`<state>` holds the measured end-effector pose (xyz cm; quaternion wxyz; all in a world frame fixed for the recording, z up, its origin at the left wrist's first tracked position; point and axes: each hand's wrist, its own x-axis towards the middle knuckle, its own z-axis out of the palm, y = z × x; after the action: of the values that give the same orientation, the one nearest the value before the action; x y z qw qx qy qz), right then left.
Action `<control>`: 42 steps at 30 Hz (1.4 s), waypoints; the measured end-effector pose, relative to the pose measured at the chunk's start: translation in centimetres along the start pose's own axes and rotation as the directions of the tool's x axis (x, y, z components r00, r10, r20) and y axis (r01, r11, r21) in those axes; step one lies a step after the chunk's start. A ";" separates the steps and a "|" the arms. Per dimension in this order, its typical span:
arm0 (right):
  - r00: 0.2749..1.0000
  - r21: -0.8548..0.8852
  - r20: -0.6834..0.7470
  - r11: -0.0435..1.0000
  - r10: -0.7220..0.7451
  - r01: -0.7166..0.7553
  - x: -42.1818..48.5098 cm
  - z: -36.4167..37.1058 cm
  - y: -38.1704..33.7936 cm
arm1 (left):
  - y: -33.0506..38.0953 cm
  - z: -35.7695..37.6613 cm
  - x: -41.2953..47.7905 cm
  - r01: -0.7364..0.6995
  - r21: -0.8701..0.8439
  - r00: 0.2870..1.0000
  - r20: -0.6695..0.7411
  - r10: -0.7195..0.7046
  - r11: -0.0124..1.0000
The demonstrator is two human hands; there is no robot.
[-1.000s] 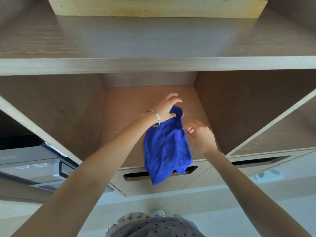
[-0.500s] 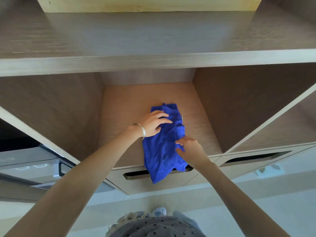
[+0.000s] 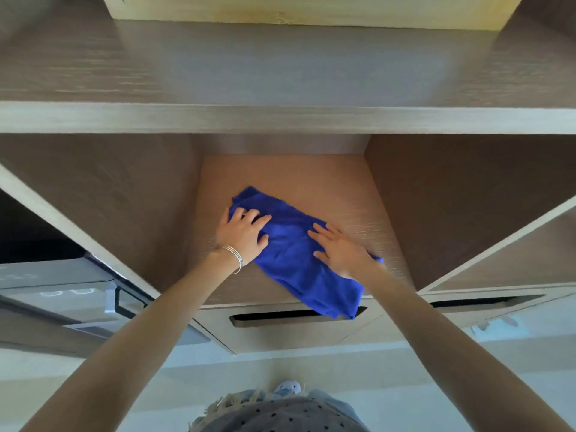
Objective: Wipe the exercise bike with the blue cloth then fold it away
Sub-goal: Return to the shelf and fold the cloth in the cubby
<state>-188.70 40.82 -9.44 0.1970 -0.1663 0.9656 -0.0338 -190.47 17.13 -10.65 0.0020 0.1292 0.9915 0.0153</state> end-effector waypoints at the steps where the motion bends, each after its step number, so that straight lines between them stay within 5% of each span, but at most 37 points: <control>1: 1.000 -0.068 -0.001 0.998 0.010 -0.010 0.8 -0.5 0.1 | -0.4 0.1 -0.9 0.051 0.017 0.999 0.000 -0.051 0.999; 4: 0.991 -0.155 -0.111 0.984 0.072 -0.089 2.3 -1.4 -0.8 | -0.6 0.1 -3.1 0.163 0.063 0.986 0.007 -0.164 0.985; 9: 0.921 0.166 -0.386 0.986 0.049 0.017 -0.9 -0.1 -0.6 | -0.8 -0.6 -5.0 0.213 0.123 0.976 0.016 -0.216 0.969; 16: 0.957 0.176 -0.289 0.984 0.038 0.014 -4.8 1.6 1.5 | -0.1 -1.1 -6.5 -0.234 -0.150 0.957 -0.211 0.200 0.961; 21: 0.982 0.228 -0.183 0.974 0.053 -0.010 -6.4 0.9 3.4 | 0.5 -1.0 -6.9 -0.257 -0.273 0.965 -0.122 0.231 0.927; 28: 0.974 0.026 -0.203 0.994 -0.102 0.110 -7.3 1.2 3.8 | 1.7 -1.2 -7.5 -0.244 -0.269 0.970 -0.091 0.228 0.932; 33: 0.885 -0.067 -0.391 0.966 -0.254 0.248 -8.7 1.8 3.5 | 2.9 -0.9 -8.2 -0.216 -0.209 0.974 -0.109 0.197 0.954; 38: 0.980 0.271 -0.165 0.951 -0.110 0.152 -9.4 0.1 4.2 | 3.8 -0.5 -8.7 -0.232 -0.134 0.970 -0.106 0.219 0.963; 42: 0.977 0.542 -0.208 0.826 -0.049 0.157 -10.0 -2.5 4.9 | 4.3 -0.5 -8.6 -0.230 -0.127 0.965 -0.156 0.210 0.965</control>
<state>-182.48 48.80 -4.11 0.1443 -0.1499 0.9176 -0.3386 -181.10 19.05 -10.02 -0.0606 0.2368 0.9649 0.0961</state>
